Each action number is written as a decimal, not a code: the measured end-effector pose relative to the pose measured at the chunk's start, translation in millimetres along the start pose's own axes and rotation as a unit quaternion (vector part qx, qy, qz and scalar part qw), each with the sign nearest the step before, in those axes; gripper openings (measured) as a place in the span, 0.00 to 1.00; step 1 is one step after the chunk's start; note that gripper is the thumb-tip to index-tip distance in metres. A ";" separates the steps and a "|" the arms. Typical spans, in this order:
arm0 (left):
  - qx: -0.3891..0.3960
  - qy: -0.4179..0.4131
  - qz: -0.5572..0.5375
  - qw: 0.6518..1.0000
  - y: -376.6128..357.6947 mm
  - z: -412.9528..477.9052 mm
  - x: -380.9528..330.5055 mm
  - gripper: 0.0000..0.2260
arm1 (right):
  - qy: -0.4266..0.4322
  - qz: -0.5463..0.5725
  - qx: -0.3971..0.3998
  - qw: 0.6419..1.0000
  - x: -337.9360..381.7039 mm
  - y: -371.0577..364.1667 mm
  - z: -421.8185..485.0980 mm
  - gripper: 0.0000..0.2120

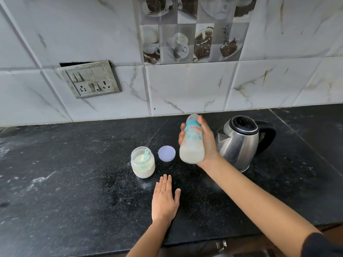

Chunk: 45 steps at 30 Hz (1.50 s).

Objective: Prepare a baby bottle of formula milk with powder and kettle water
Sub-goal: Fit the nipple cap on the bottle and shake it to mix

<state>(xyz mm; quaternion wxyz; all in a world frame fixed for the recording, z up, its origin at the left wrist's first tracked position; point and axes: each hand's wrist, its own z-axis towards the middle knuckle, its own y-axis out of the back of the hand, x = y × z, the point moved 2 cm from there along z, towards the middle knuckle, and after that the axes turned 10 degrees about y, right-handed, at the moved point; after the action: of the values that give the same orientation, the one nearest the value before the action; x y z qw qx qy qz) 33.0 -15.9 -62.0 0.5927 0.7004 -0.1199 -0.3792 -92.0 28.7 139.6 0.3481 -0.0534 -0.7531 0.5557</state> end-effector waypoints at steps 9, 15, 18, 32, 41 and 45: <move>0.002 0.000 -0.006 1.000 -0.8 0.1 0.1 0.36 | 0.003 0.013 0.017 1.000 9.9 4.5 -0.8 0.24; 0.001 0.000 -0.003 1.000 -1.2 -0.2 -0.8 0.36 | -0.012 -0.066 0.102 0.993 -2.2 -1.3 -21.3 0.17; 0.002 0.001 -0.002 1.000 -2.6 0.7 0.5 0.36 | 0.005 0.017 -0.009 1.000 10.0 2.1 -3.8 0.18; 0.004 0.004 0.004 1.000 -2.1 0.1 -0.5 0.36 | -0.024 -0.029 0.091 0.995 3.3 1.7 -17.4 0.23; 0.005 0.006 0.003 1.000 -3.5 0.9 0.7 0.36 | 0.004 -0.041 0.015 0.999 11.2 11.0 -8.7 0.17; 0.002 0.004 0.002 1.000 -4.0 0.0 0.3 0.35 | 0.023 -0.074 0.037 0.996 13.2 9.0 -11.2 0.19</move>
<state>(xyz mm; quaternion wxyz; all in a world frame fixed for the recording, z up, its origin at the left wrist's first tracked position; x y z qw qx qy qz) 32.1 -15.0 -65.8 0.5927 0.7027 -0.1200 -0.3748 -98.1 47.2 139.4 0.4075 0.0024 -0.7255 0.5546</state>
